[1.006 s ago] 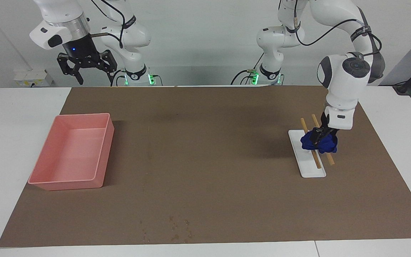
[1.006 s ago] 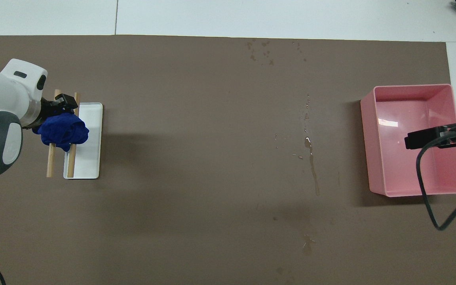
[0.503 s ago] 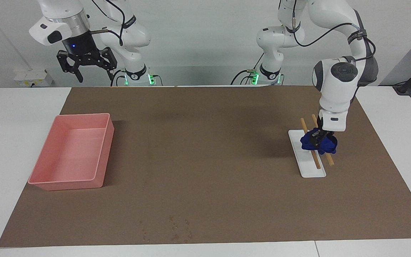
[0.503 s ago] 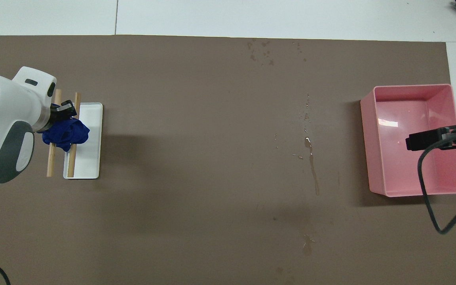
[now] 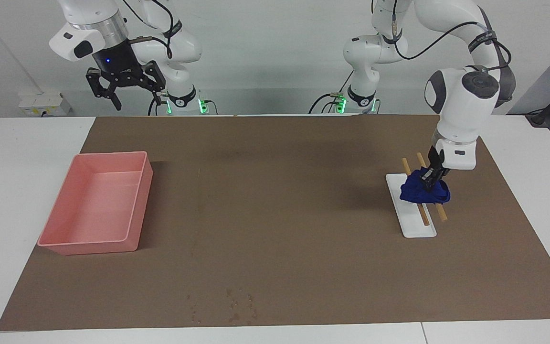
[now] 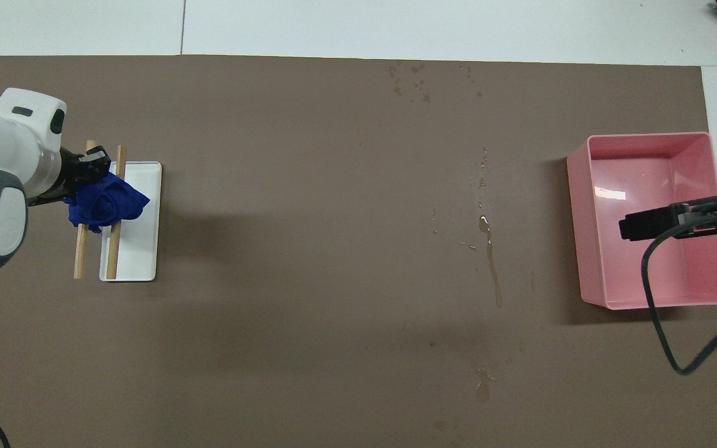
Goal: Wipe water with towel using both arms
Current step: 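Lower the left gripper onto the blue cloth and grasp it, then lift the cloth with the left gripper while the right gripper approaches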
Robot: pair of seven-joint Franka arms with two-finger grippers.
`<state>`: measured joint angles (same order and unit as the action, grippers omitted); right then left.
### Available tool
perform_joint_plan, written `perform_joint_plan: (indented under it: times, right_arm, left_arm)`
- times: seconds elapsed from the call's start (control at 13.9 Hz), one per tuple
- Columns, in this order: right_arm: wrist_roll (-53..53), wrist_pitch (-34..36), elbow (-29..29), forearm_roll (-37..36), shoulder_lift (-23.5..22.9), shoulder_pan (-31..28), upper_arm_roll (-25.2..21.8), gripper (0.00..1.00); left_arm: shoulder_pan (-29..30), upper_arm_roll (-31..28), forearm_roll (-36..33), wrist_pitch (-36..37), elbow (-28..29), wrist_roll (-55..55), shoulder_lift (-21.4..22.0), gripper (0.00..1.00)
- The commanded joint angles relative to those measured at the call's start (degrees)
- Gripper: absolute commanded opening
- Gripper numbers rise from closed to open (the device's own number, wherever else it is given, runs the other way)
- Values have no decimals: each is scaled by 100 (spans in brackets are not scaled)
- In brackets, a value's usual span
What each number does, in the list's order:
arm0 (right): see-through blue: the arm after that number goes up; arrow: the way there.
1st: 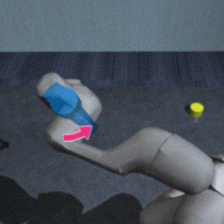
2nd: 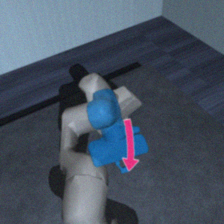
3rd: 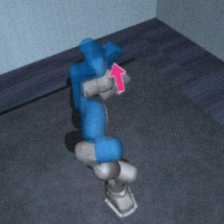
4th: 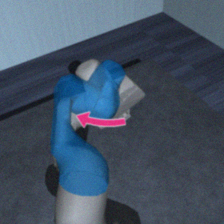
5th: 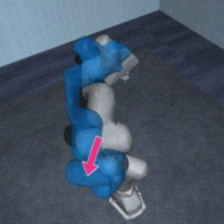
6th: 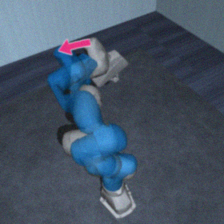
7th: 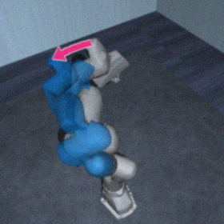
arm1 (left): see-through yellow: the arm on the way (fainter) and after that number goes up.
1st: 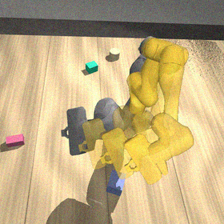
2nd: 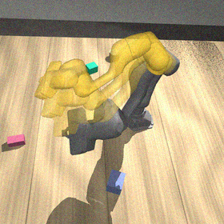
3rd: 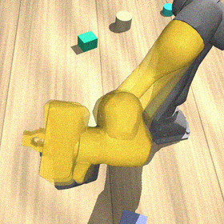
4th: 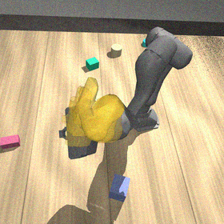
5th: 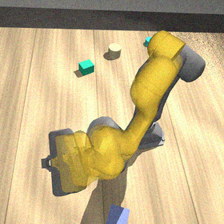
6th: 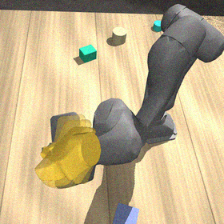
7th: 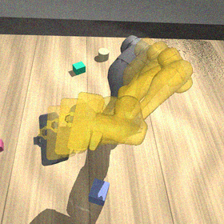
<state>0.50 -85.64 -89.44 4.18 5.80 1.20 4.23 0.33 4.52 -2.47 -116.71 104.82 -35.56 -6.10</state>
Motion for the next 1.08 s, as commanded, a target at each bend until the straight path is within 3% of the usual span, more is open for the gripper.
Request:
perform_joint_plan:
  times: [0.0,0.14,0.36,0.65,1.01]
  right_arm:
    - [213,-93,-161,398,132,-32,16,100]
    - [511,-128,-170,566,132,63,34,100]
    - [626,-330,-275,610,166,467,34,100]
    - [1249,-1426,-1371,804,622,924,34,100]
    - [2567,-2736,-1918,795,676,1900,42,100]
  left_arm:
    - [10,-30,1086,1058,-961,-47,-120,0]
    - [28,-57,1913,1369,-1227,-702,-50,0]
    - [2,-22,2880,1466,-1394,-2685,83,0]
    - [-77,13,4102,1677,-1368,-4413,293,0]
    - [-77,592,4474,1616,-1211,-5381,504,0]
